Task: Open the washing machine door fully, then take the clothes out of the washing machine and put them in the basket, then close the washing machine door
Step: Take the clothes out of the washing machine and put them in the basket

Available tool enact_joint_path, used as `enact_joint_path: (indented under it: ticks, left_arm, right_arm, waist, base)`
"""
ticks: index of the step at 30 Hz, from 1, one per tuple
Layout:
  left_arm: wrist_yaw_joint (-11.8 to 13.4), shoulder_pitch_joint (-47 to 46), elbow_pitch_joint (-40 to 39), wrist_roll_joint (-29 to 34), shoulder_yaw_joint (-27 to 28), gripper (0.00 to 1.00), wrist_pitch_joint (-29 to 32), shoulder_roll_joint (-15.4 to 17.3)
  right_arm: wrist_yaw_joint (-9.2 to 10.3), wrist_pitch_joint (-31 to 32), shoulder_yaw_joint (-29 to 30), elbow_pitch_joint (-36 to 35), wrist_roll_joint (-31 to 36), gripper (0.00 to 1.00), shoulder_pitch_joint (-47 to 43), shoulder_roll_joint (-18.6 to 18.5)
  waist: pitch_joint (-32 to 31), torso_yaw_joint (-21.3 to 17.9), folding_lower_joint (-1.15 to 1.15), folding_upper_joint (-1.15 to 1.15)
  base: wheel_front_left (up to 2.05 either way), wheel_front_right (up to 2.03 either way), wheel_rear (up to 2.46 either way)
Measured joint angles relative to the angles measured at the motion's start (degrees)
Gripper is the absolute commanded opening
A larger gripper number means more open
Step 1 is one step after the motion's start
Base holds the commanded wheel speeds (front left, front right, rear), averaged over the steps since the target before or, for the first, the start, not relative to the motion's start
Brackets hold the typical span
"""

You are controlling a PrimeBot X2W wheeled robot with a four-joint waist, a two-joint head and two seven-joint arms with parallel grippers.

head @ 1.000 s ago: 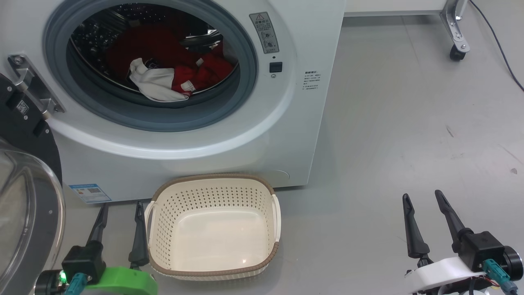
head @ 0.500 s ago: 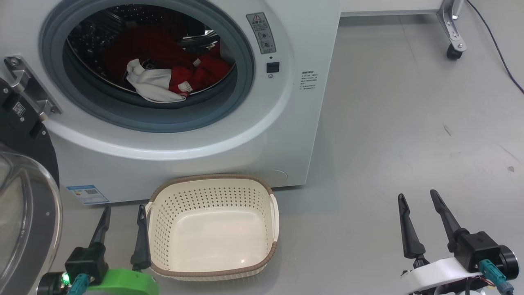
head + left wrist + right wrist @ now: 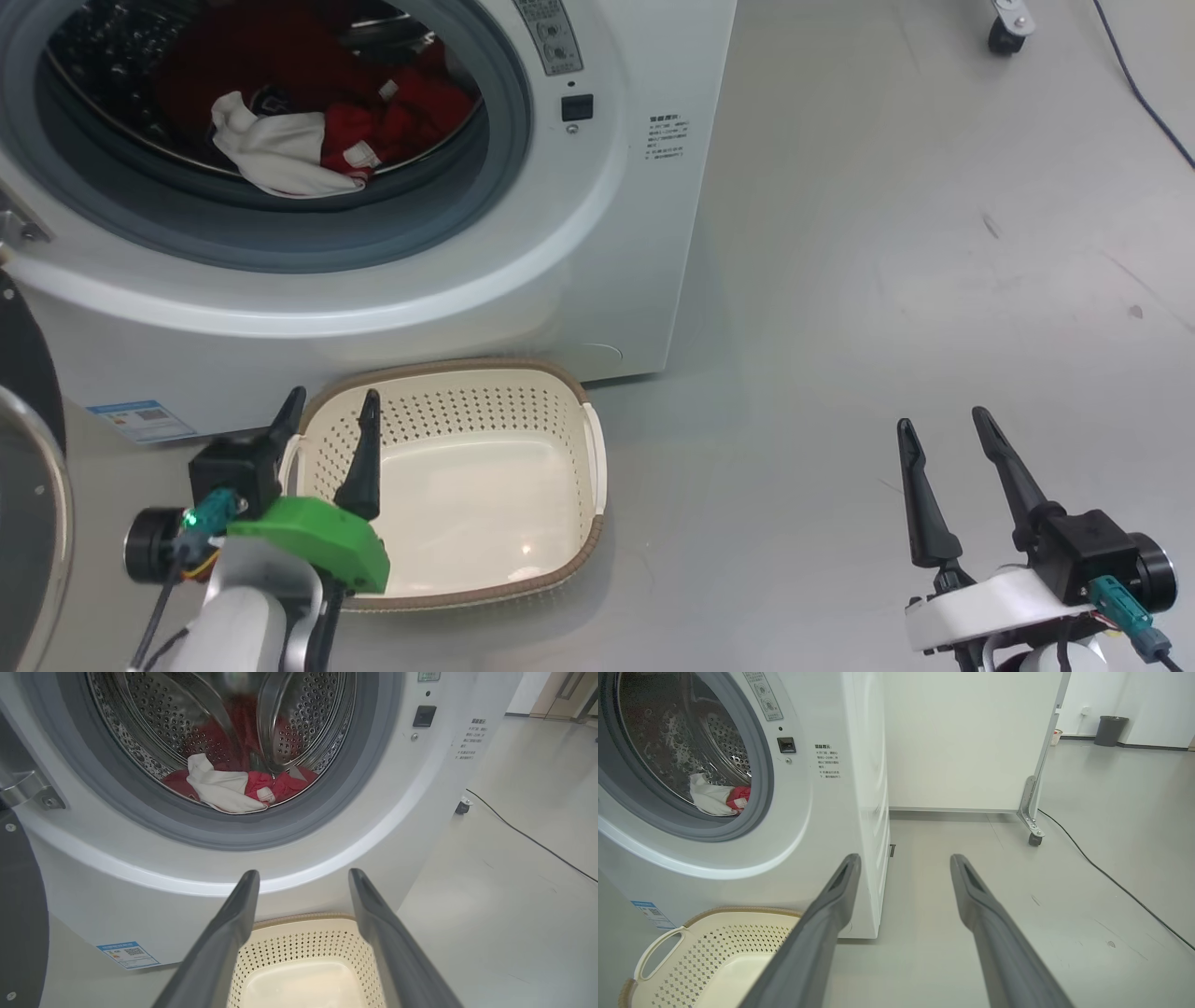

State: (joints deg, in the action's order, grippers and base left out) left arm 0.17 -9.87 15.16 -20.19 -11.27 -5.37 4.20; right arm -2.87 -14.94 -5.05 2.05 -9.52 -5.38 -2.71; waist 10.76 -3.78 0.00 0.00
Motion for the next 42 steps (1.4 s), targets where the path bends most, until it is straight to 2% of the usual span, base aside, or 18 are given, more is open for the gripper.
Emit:
enact_joint_path:
  ticks: [9, 25, 29, 42]
  left_arm:
    - [-0.48, -11.38, 5.31, -1.54, 1.94, 1.0, 6.61, 1.07]
    - [-2.08, -32.36, 9.45, -2.49, 5.16, 1.0, 18.98, 8.72]
    - [-2.43, -37.15, 9.84, -2.4, 5.76, 1.0, 21.08, 11.31]
    - [-3.57, -50.09, 11.9, -2.4, 7.22, 1.0, 27.48, 16.69]
  right_arm:
    - [-0.02, 0.0, -0.8, -1.16, -0.92, 1.0, 2.78, 0.12]
    - [-0.09, 0.0, -1.88, -2.99, -4.12, 1.0, 9.1, 0.34]
    - [-0.09, 0.0, -2.42, -3.07, -5.13, 1.0, 10.83, 0.37]
    - [0.0, 0.0, -5.42, -2.25, -8.72, 1.0, 14.84, 0.42]
  waist:
    - [5.28, -2.87, 0.0, 0.0]
    - [16.78, -8.73, 0.0, 0.0]
    - [19.77, -10.13, 0.0, 0.0]
    - [27.67, -15.31, 0.01, 0.0]
  base:
    - [0.0, 0.0, 0.0]
    - [0.0, 0.0, 0.0]
    - [0.0, 0.0, 0.0]
    - [0.0, 0.0, 0.0]
